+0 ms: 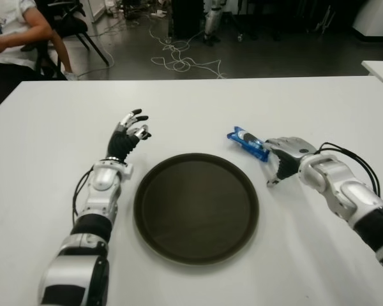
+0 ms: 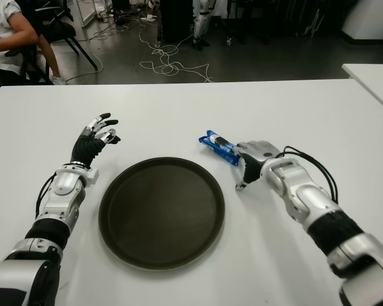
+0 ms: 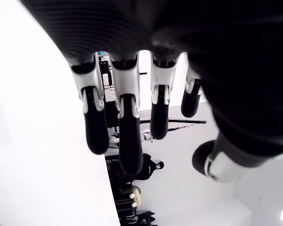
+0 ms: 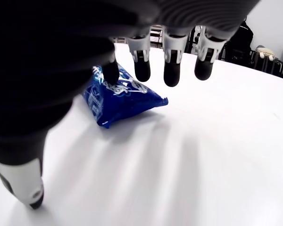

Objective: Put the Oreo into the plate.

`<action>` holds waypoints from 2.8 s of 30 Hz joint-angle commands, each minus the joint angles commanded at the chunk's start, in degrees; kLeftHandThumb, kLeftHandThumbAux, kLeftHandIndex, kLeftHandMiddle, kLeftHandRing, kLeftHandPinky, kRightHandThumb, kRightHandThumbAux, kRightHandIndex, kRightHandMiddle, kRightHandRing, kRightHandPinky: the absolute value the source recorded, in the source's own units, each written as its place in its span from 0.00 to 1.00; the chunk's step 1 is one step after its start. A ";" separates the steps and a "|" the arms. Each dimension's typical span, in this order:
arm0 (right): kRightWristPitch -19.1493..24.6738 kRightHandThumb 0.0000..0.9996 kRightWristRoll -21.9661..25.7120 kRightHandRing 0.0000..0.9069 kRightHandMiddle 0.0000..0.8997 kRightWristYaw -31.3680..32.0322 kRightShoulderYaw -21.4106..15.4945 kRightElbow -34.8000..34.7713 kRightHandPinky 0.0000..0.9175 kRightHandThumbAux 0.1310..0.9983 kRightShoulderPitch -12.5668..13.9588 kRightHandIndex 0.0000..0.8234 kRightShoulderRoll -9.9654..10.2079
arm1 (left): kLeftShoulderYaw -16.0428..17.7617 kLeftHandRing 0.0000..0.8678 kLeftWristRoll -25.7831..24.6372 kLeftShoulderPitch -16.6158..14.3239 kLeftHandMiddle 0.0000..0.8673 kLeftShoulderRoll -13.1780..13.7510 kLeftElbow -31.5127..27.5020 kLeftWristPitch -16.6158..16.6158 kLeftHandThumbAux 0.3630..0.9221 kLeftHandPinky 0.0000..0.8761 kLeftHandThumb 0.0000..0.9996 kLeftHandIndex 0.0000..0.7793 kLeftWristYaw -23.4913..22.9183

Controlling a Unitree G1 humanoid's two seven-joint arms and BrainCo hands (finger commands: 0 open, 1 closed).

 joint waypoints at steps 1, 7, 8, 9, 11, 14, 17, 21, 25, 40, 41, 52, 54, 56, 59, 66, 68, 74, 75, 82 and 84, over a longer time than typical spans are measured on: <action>0.24 0.00 -0.13 0.09 0.10 0.26 -0.30 -1.01 0.02 0.60 0.64 0.05 -0.29 | 0.06 0.52 -0.09 -0.03 0.26 -0.01 0.01 0.09 0.51 0.42 1.00 0.21 -0.09; 1.33 0.00 -0.88 0.10 0.12 2.19 -1.64 -5.37 0.05 0.60 2.90 0.06 -1.17 | 0.29 0.52 -0.62 0.11 0.27 -0.12 -0.49 0.39 0.50 0.41 1.00 0.21 -0.63; 1.58 0.00 -0.97 0.10 0.12 2.66 -1.88 -6.31 0.05 0.60 3.32 0.06 -1.40 | 0.33 0.52 -0.69 0.14 0.27 -0.14 -0.55 0.39 0.50 0.41 1.00 0.21 -0.68; 1.77 0.00 -1.08 0.10 0.12 3.03 -2.08 -7.00 0.05 0.60 3.64 0.06 -1.54 | 0.35 0.52 -0.73 0.17 0.27 -0.15 -0.60 0.39 0.50 0.42 1.00 0.20 -0.72; 2.75 0.00 -1.49 0.10 0.11 5.15 -2.85 -10.82 0.06 0.60 4.81 0.05 -2.53 | 0.32 0.52 -0.63 0.18 0.27 -0.10 -0.62 0.44 0.50 0.42 1.00 0.20 -0.62; 3.68 0.00 -2.13 0.10 0.11 7.40 -3.80 -14.21 0.07 0.60 5.87 0.05 -3.19 | 0.25 0.52 -0.44 0.19 0.27 -0.04 -0.62 0.50 0.50 0.42 1.00 0.20 -0.46; 4.14 0.00 -2.64 0.10 0.11 8.42 -4.54 -15.66 0.07 0.60 6.57 0.05 -3.22 | 0.17 0.52 -0.25 0.10 0.27 0.07 -0.43 0.51 0.50 0.42 1.00 0.20 -0.35; 4.49 0.00 -3.31 0.11 0.12 9.15 -5.28 -16.60 0.08 0.59 7.20 0.04 -3.05 | -0.01 0.52 0.11 0.08 0.26 0.24 -0.38 0.49 0.51 0.42 1.00 0.20 -0.21; 4.62 0.00 -3.88 0.11 0.12 10.06 -5.92 -17.39 0.08 0.58 7.50 0.04 -2.96 | 0.00 0.52 0.10 0.07 0.26 0.28 -0.42 0.55 0.51 0.42 1.00 0.21 -0.31; 3.89 0.00 -3.79 0.15 0.16 13.05 -9.16 -20.99 0.10 0.57 8.91 0.08 -3.79 | 0.16 0.52 -0.16 0.05 0.26 0.41 -0.38 0.86 0.51 0.41 1.00 0.19 -0.54; 3.83 0.00 -3.76 0.16 0.17 13.31 -9.42 -21.36 0.11 0.57 9.07 0.08 -3.89 | 0.19 0.52 -0.24 0.06 0.26 0.40 -0.42 0.88 0.51 0.42 1.00 0.19 -0.59; 5.24 0.00 -3.10 0.29 0.30 18.83 -13.14 -27.58 0.23 0.65 11.79 0.13 -4.94 | 0.31 0.52 -0.22 -0.13 0.27 0.60 0.01 0.60 0.50 0.44 1.00 0.20 -0.25; 5.33 0.00 -3.27 0.30 0.30 19.32 -13.47 -28.03 0.24 0.67 11.99 0.13 -4.89 | 0.34 0.52 -0.23 -0.17 0.27 0.63 0.12 0.53 0.50 0.44 1.00 0.20 -0.28; 5.31 0.00 -3.42 0.31 0.31 19.84 -13.72 -28.29 0.26 0.68 12.02 0.14 -4.86 | 0.35 0.52 -0.24 -0.20 0.27 0.66 0.18 0.50 0.50 0.43 1.00 0.20 -0.31; 5.30 0.00 -3.67 0.31 0.31 20.47 -13.93 -28.43 0.28 0.69 11.87 0.14 -4.59 | 0.35 0.52 -0.30 -0.25 0.27 0.69 0.25 0.53 0.50 0.42 1.00 0.20 -0.47; 6.06 0.00 -4.27 0.32 0.30 20.75 -13.72 -28.21 0.29 0.67 11.37 0.15 -3.26 | 0.39 0.46 -0.37 -0.27 0.26 0.77 0.32 0.52 0.46 0.41 0.88 0.20 -0.63; 6.30 0.00 -4.26 0.31 0.30 20.96 -13.60 -28.09 0.29 0.67 11.04 0.14 -2.96 | 0.37 0.40 -0.35 -0.29 0.26 0.81 0.34 0.57 0.43 0.41 0.78 0.20 -0.66; 5.65 0.00 -4.04 0.35 0.33 19.92 -12.69 -25.26 0.33 0.68 9.31 0.17 -1.38 | 0.33 0.36 -0.38 -0.31 0.27 0.94 0.46 0.61 0.40 0.42 0.69 0.20 -0.99; 5.46 0.00 -4.16 0.36 0.33 19.52 -12.37 -24.45 0.34 0.69 8.84 0.18 -0.90 | 0.34 0.36 -0.41 -0.30 0.27 0.94 0.44 0.61 0.40 0.42 0.68 0.20 -1.07; 5.32 0.00 -5.32 0.38 0.36 18.93 -10.65 -21.36 0.37 0.68 6.21 0.21 1.25 | 0.44 0.37 -0.37 -0.35 0.27 0.88 0.79 -0.15 0.39 0.40 0.70 0.22 -0.88; 5.10 0.00 -5.52 0.38 0.36 18.67 -9.95 -19.60 0.38 0.68 4.94 0.21 2.09 | 0.43 0.37 -0.29 -0.38 0.27 0.96 0.96 -0.24 0.40 0.40 0.69 0.22 -0.81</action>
